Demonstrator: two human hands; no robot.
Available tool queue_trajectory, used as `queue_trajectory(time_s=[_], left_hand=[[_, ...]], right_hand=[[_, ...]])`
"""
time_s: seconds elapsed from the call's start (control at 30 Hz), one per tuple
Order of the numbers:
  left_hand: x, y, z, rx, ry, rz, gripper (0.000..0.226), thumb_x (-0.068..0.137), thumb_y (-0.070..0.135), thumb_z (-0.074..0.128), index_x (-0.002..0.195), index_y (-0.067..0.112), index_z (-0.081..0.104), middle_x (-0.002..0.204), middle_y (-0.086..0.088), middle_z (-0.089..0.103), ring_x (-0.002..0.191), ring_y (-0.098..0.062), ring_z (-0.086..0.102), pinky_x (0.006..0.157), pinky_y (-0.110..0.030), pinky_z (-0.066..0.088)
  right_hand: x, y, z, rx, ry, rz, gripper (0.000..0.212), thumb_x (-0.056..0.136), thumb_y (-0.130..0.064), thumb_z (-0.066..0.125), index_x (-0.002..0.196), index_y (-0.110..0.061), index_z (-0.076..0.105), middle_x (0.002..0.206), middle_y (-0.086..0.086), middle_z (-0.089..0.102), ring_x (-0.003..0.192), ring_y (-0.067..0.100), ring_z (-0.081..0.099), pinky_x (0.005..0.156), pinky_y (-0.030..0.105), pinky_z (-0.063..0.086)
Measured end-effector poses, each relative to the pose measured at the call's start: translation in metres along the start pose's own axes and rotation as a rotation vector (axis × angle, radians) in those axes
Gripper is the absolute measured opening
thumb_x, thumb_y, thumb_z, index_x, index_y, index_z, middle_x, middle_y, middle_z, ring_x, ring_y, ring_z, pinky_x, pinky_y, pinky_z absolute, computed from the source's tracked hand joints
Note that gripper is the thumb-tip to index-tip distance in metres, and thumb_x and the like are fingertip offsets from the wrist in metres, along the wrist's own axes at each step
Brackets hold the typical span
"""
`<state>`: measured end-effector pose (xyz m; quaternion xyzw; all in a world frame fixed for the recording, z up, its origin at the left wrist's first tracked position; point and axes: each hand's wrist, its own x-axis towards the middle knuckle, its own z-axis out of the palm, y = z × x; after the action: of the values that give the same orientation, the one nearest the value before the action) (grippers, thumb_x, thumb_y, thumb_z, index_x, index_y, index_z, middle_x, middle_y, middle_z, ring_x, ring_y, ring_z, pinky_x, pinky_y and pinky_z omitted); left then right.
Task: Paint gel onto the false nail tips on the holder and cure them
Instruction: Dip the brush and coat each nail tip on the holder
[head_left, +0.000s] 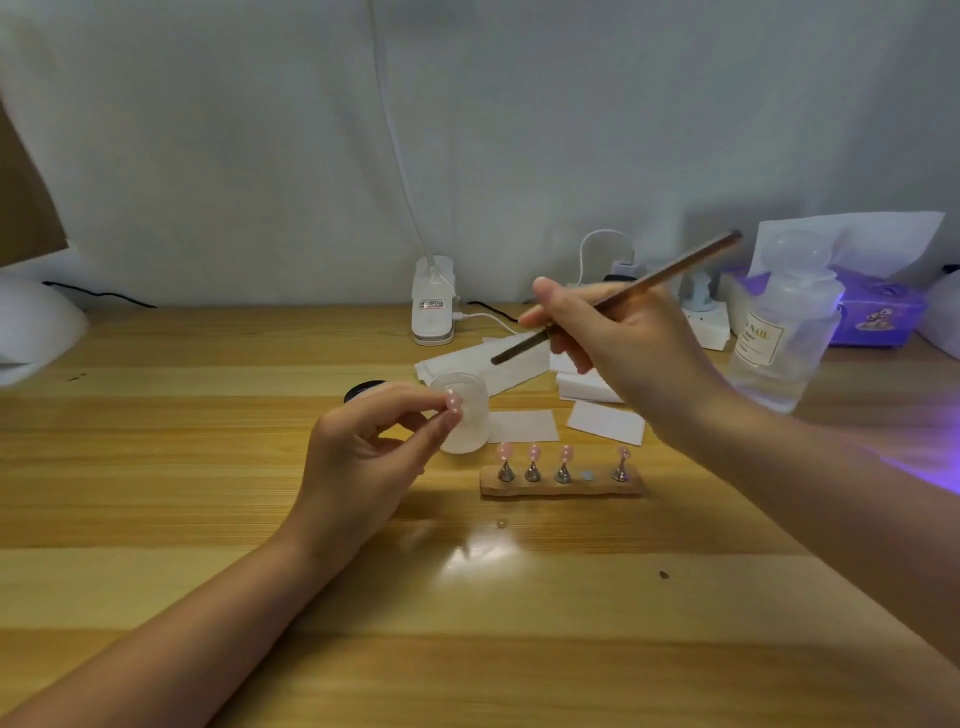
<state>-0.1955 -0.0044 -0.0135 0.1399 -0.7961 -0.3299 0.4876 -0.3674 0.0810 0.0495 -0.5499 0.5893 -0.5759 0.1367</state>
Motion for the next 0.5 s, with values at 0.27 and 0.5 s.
queue_trajectory(time_s=[0.27,0.5], left_hand=[[0.003,-0.006,-0.004,-0.019,0.097,-0.047,0.015,0.074,0.02,0.066,0.087,0.025,0.066,0.075,0.017,0.065,0.058,-0.003,0.054,0.051,-0.014,0.046],[0.003,-0.009,-0.003,-0.032,0.084,-0.055,0.016,0.074,0.021,0.066,0.088,0.027,0.066,0.08,0.013,0.065,0.062,-0.004,0.055,0.051,-0.015,0.045]], right_hand=[[0.035,0.01,0.029,-0.224,-0.109,-0.016,0.027,0.079,-0.034,0.068,0.065,-0.019,0.049,0.057,-0.006,0.059,0.045,-0.004,0.057,0.046,0.007,0.044],[0.048,0.019,0.047,-0.352,-0.267,0.062,0.029,0.076,-0.034,0.073,0.061,-0.024,0.051,0.053,-0.012,0.055,0.049,-0.001,0.055,0.054,0.017,0.043]])
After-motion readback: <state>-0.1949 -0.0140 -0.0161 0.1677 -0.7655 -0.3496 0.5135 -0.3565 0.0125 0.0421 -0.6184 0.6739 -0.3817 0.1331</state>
